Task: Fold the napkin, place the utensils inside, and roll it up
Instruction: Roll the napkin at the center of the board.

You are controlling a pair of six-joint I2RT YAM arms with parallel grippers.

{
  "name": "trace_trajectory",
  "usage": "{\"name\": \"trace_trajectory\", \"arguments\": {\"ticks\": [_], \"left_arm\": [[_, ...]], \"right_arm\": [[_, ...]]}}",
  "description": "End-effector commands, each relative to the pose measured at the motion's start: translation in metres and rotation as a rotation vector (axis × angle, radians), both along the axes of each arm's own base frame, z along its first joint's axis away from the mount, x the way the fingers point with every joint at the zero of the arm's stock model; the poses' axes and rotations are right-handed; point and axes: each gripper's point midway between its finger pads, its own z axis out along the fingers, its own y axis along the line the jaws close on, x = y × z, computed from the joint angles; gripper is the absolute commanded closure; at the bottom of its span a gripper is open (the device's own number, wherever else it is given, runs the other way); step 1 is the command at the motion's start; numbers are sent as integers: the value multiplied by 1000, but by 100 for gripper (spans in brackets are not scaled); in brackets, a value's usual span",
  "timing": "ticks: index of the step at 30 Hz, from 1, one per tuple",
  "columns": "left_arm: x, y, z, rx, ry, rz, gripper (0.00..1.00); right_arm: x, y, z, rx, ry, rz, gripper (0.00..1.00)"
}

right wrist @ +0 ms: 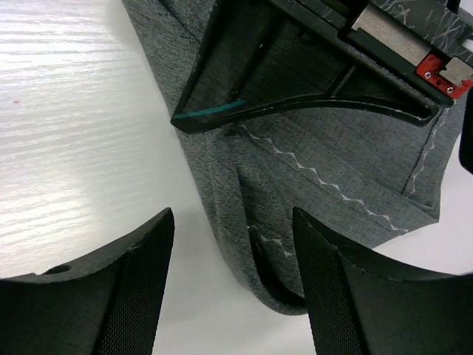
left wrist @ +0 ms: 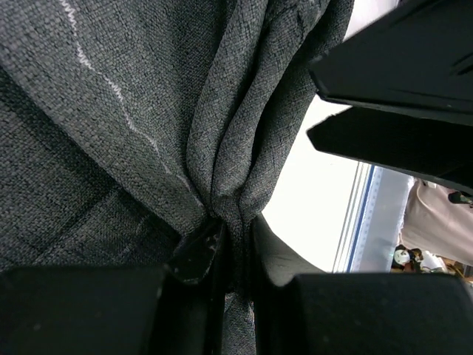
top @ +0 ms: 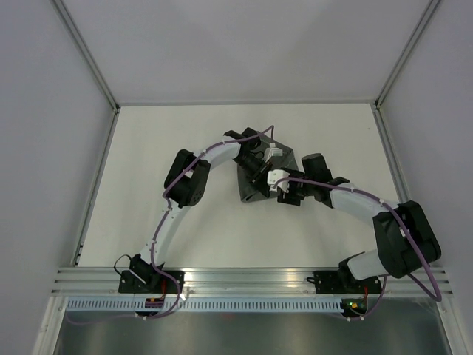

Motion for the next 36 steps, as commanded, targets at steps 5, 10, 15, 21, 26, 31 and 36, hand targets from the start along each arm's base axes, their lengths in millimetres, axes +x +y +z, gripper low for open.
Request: {"name": "trace_trajectory", "arguments": {"ticks": [5, 10, 15, 21, 26, 31, 36], "left_arm": [[-4, 10, -16, 59, 92, 28, 98], [-3, 10, -15, 53, 100, 33, 98], [-1, 11, -15, 53, 103, 37, 98], [0, 11, -15, 45, 111, 40, 98], [1, 11, -13, 36, 120, 44, 98], [0, 11, -12, 30, 128, 45, 98], [0, 12, -11, 37, 128, 48, 97]], "right_arm": [[16, 19, -2, -39, -82, 96, 28], [21, 27, -8, -57, -63, 119, 28], [26, 33, -11, -56, -44, 119, 30], [23, 39, -19, -75, 4, 150, 33], [20, 39, -28, -112, 55, 175, 39], [11, 36, -40, -155, 139, 195, 46], [6, 37, -47, -165, 228, 209, 61]]}}
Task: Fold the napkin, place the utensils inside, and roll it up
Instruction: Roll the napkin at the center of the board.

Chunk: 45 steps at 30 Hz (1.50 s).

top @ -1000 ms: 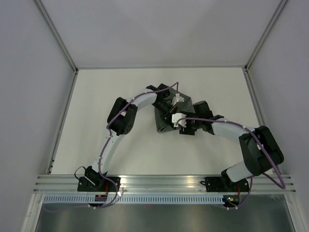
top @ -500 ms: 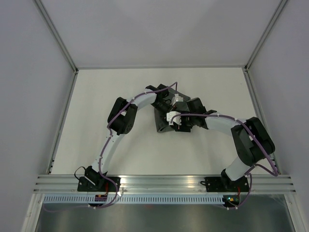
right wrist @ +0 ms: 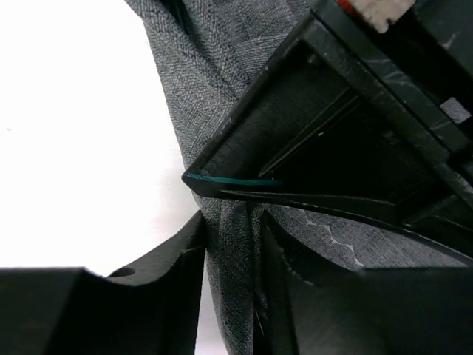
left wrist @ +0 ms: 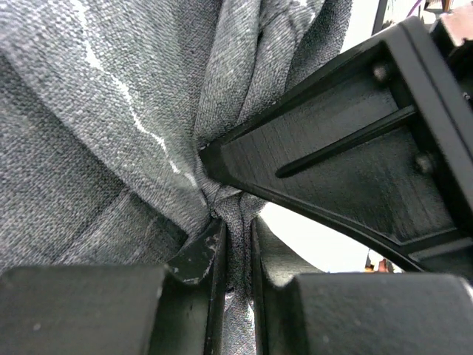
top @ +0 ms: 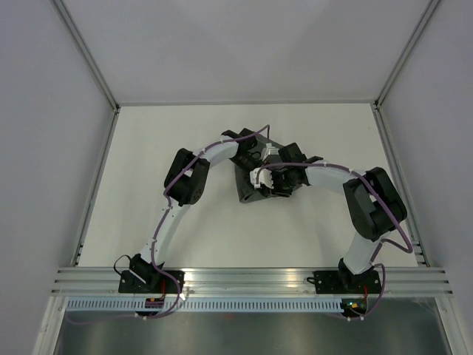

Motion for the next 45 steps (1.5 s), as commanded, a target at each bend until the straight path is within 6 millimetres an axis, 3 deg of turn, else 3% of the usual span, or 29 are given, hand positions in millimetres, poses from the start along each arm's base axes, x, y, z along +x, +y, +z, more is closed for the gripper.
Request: {"name": "trace_trajectory", "arguments": {"ticks": [1, 5, 14, 25, 30, 32, 33, 34, 35, 36, 37, 39, 40, 41, 45], "left_arm": [[1, 6, -12, 60, 36, 21, 96], [3, 4, -6, 56, 34, 31, 88], [21, -2, 24, 33, -31, 95, 63], [64, 0, 59, 23, -128, 293, 53], [84, 20, 56, 86, -173, 406, 54], [98, 27, 71, 65, -223, 470, 54], [98, 35, 64, 92, -226, 500, 54], [109, 38, 85, 61, -284, 546, 54], [111, 49, 75, 108, -303, 591, 54], [114, 55, 82, 112, -330, 622, 54], [120, 63, 102, 93, -365, 675, 54], [126, 78, 103, 114, -424, 758, 54], [128, 85, 124, 96, -466, 803, 54], [130, 93, 119, 118, -496, 843, 54], [125, 108, 143, 93, -627, 922, 54]], "right_arm": [[-12, 2, -9, -21, 89, 38, 63], [-15, 3, -9, -25, 148, 39, 73], [-24, 3, -4, -11, 374, 52, 81], [-32, -10, -12, -41, 505, 38, 82], [-33, -12, -15, -42, 543, 33, 82], [-34, -12, -15, -42, 571, 31, 82], [-33, -13, -15, -42, 576, 29, 82], [-34, -13, -16, -44, 592, 29, 82], [-34, -14, -15, -42, 598, 28, 82], [-36, -16, -14, -44, 621, 25, 82], [-35, -14, -15, -39, 630, 28, 82], [-37, -17, -14, -38, 663, 21, 82], [-35, -16, -14, -34, 671, 22, 82], [-34, -17, -15, -33, 681, 16, 82], [-35, -21, -18, -32, 742, 3, 82]]}}
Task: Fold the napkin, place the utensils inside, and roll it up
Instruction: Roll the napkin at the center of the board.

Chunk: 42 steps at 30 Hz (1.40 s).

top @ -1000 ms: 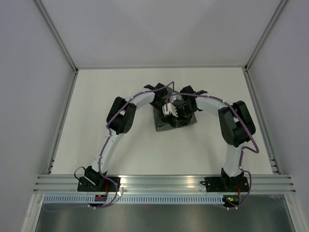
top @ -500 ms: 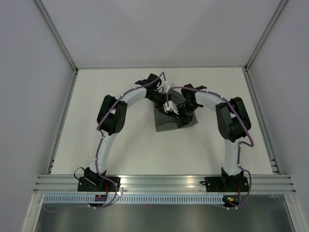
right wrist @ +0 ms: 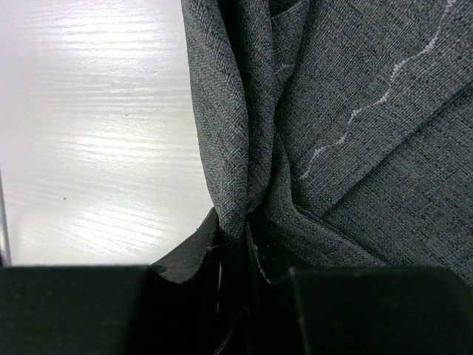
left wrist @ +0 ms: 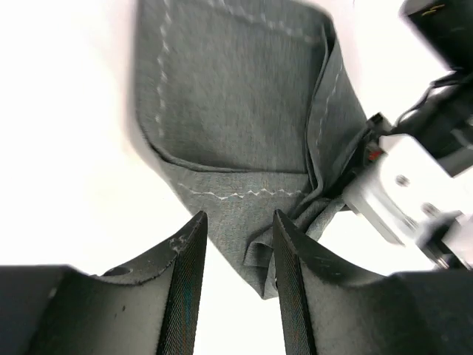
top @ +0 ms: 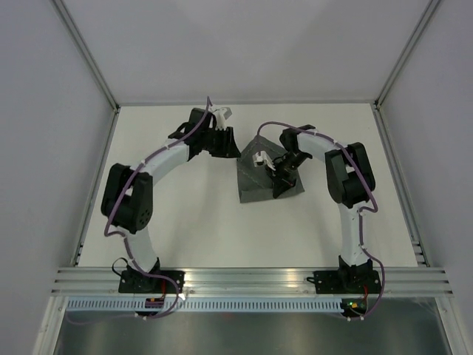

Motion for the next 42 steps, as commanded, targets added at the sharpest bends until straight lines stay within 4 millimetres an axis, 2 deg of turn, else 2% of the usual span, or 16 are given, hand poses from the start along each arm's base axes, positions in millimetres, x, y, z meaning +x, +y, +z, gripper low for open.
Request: {"name": "trace_trajectory", "arguments": {"ticks": [1, 3, 4, 6, 7, 8, 9, 10, 11, 15, 21, 27, 30, 31, 32, 42], "left_arm": [[16, 4, 47, -22, -218, 128, 54], [8, 8, 52, 24, -304, 132, 54], [-4, -1, 44, 53, -318, 97, 54], [-10, 0, 49, 140, -424, 96, 52], [-20, -17, 56, 141, -488, 58, 51], [-24, -12, 44, 198, -518, 79, 51], [-30, -16, 49, 222, -578, 50, 50], [-44, -30, 46, 214, -609, 11, 50], [-47, -31, 46, 251, -653, -5, 50], [-79, -63, 40, 332, -794, -156, 49], [-112, -99, 9, 445, -865, -374, 47], [-128, -121, -30, 535, -886, -520, 46], [-123, -128, -48, 608, -875, -550, 45], [-120, -131, -46, 617, -887, -542, 45], [-120, -131, -56, 635, -884, -562, 45], [-114, -130, -86, 706, -882, -609, 45]], "right_arm": [[-18, -14, -17, -49, 123, 28, 82], [-16, -17, -18, -46, 149, 18, 82], [-16, -17, -18, -45, 158, 15, 82], [-16, -20, -20, -43, 189, 1, 82], [-13, -20, -19, -42, 190, -1, 82], [-12, -22, -19, -39, 196, -6, 82], [-13, -21, -19, -35, 212, -7, 82], [-12, -22, -20, -35, 219, -11, 82], [-12, -24, -20, -33, 225, -14, 82], [-11, -26, -22, -33, 250, -24, 82], [-11, -27, -25, -33, 287, -28, 82], [-10, -28, -27, -39, 300, -36, 82], [-10, -30, -29, -44, 304, -38, 82], [-10, -30, -29, -46, 303, -39, 82], [-10, -31, -31, -47, 308, -40, 82], [-9, -32, -33, -58, 312, -44, 83]]}}
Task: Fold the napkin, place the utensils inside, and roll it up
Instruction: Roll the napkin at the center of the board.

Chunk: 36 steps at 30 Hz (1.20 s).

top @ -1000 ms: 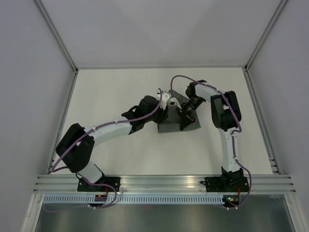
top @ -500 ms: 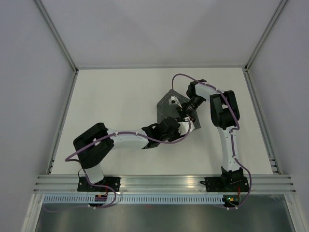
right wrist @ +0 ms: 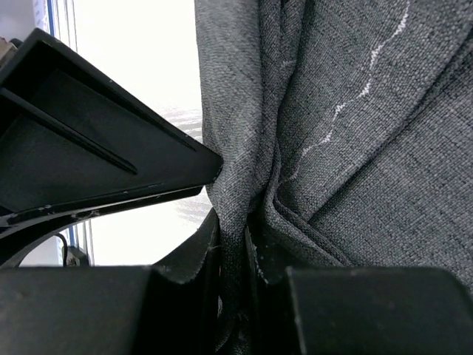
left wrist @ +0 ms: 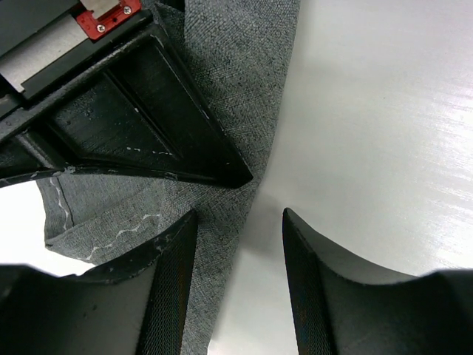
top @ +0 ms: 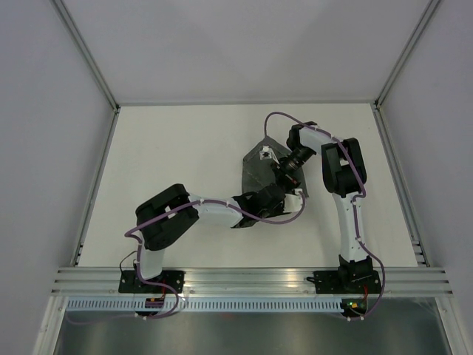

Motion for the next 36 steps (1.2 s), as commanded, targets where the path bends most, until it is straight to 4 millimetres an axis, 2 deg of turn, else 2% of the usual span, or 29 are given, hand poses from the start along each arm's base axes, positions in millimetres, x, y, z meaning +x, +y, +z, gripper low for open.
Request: {"name": "trace_trajectory", "arguments": {"ticks": [1, 4, 7, 10, 12, 15, 27, 33, 36], "left_arm": [[12, -5, -4, 34, -52, -18, 45], [13, -1, -11, 55, -54, -13, 46], [16, 0, 2, 13, -97, -15, 46], [20, 4, -1, 54, -121, -15, 46], [21, 5, 4, 33, -148, -11, 46], [20, 5, 17, 13, -205, -14, 45], [10, -5, -10, 43, -103, -99, 47], [1, -4, -29, 63, 31, -144, 61], [-7, -3, -38, 71, 110, -165, 72]], "right_arm": [[-5, -22, -32, -82, -7, 90, 82], [-5, -23, -34, -89, -5, 92, 83], [-5, -24, -36, -95, 0, 93, 83], [-4, -24, -37, -99, 1, 93, 83], [-4, -24, -36, -97, 2, 90, 83], [-4, -24, -36, -100, 4, 90, 83], [-3, -24, -37, -104, 5, 88, 83], [-4, -24, -36, -106, 5, 89, 83], [-4, -25, -36, -104, 7, 88, 83]]}}
